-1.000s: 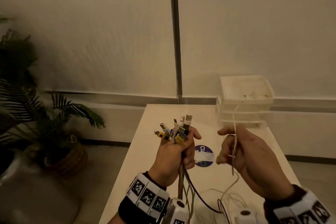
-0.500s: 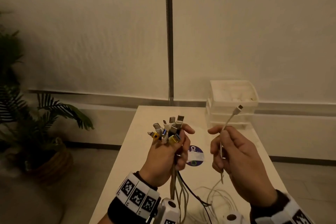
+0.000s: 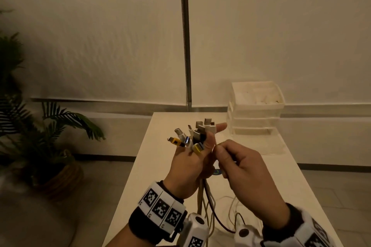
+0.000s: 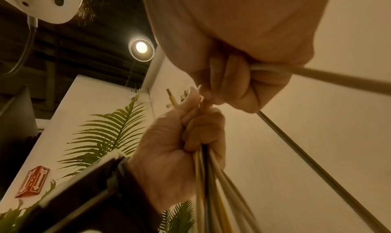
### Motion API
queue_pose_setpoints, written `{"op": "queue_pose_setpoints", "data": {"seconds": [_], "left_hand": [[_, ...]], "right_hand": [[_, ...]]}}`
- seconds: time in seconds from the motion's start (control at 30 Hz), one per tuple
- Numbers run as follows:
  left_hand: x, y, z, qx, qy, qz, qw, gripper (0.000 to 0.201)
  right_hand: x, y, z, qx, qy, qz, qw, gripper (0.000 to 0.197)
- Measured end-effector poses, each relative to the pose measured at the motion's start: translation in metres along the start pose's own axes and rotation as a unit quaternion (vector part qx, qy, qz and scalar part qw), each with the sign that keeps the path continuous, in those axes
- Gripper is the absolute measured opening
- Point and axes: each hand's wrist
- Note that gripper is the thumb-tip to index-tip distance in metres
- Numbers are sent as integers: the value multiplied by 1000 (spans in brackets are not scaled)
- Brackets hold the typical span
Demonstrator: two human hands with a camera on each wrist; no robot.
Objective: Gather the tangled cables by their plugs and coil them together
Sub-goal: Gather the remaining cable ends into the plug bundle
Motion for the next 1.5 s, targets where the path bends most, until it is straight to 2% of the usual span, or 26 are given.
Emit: {"op": "queue_pose_setpoints", "data": {"seconds": [0.1, 0.2, 0.27, 0.33, 0.4, 0.5, 0.6, 0.67, 0.73, 0.83, 0.97, 1.03, 1.1, 1.17, 1.27, 1.33, 1.4, 1.5], "left_hand": [[4, 1, 0, -15, -14, 32, 999, 57], [6, 0, -2, -55, -18, -21, 998, 47], [4, 0, -4, -59, -17, -66, 996, 53], [0, 7, -11, -27, -44, -105, 993, 45], [-4, 17, -23, 28, -76, -107, 991, 37], [0, 32, -39, 75, -90, -86, 989, 44], [7, 43, -58, 78, -91, -63, 991, 51], [10, 55, -73, 29, -116, -81, 990, 50], [13, 69, -85, -29, -130, -80, 988, 53], [16, 78, -86, -112, -116, -40, 986, 55], [19, 67, -65, -152, -65, 11, 986, 39], [19, 56, -51, -200, -31, 10, 979, 30], [17, 43, -40, -260, -34, 1, 965, 19], [12, 32, -34, -264, -49, -2, 963, 13], [3, 30, -38, -256, -96, -36, 961, 16], [-1, 27, -42, -253, -114, -30, 960, 13], [-5, 22, -42, -273, -133, -13, 953, 10], [-12, 19, -34, -329, -150, 0, 932, 24]], "right_hand": [[-1, -4, 1, 23, 15, -8, 1000, 27], [-1, -3, -1, 63, 28, 6, 998, 26], [1, 0, -3, 76, 36, 17, 996, 23], [6, 4, -6, 70, 29, 49, 996, 21], [12, 11, -13, 61, 14, 112, 992, 21], [17, 28, -34, 8, -19, 195, 981, 23], [14, 48, -55, 33, -37, 214, 976, 23], [12, 61, -68, 76, -52, 218, 972, 23], [11, 73, -82, 85, -79, 205, 972, 26], [7, 79, -94, 73, -97, 163, 979, 27], [-18, 67, -89, 86, -69, 31, 993, 24], [-39, 63, -77, 47, -54, -40, 997, 23], [-58, 61, -57, -7, -27, -73, 997, 24], [-72, 58, -35, -14, 14, -33, 999, 24], [-79, 51, -11, 108, 90, 86, 986, 22], [-78, 44, -3, 170, 120, 139, 968, 21], [-76, 37, 3, 168, 140, 157, 963, 22], [-73, 32, 8, 142, 157, 163, 964, 24]]}}
Point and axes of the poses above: each hand's wrist, its own x-axis away from the middle knuckle, its own y-axis out of the back of the hand, z = x × y, and after that the axes turned 2 degrees about x, right-handed
